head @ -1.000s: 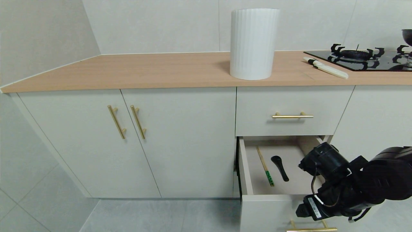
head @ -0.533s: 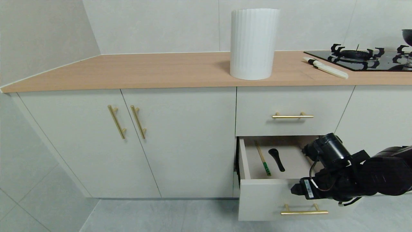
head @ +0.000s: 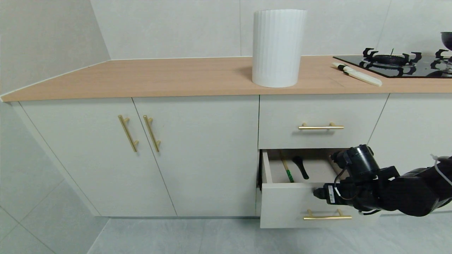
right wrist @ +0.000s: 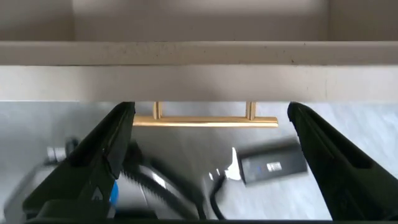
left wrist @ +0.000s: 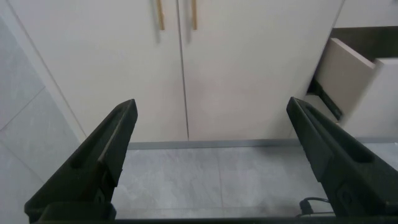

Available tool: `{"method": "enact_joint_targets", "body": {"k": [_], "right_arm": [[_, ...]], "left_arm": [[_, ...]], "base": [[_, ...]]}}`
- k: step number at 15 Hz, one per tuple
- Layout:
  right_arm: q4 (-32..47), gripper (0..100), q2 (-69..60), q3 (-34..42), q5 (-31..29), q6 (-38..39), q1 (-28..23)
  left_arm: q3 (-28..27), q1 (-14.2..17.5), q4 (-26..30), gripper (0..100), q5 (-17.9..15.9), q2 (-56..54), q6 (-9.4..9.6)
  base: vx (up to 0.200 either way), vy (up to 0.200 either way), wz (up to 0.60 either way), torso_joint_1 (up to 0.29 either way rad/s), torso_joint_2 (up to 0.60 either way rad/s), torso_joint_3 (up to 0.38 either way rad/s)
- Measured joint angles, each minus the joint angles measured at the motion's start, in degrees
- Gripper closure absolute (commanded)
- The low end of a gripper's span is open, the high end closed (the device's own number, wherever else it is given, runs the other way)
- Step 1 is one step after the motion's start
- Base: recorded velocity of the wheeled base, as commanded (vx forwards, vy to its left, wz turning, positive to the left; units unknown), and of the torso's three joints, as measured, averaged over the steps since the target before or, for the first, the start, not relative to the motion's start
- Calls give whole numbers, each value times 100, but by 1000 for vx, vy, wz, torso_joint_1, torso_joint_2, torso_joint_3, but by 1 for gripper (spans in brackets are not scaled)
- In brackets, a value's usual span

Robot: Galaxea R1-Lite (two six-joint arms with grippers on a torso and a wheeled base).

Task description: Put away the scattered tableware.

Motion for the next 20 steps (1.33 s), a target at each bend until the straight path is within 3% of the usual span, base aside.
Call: {"method": "enact_joint_targets", "body": {"k": [20], "right_arm": [[-4139,0,1809,52,-827,333,-384]], "left_arm": [[0,0,0,0,0,0,0]], "base": [[0,0,0,0,0,0]]}}
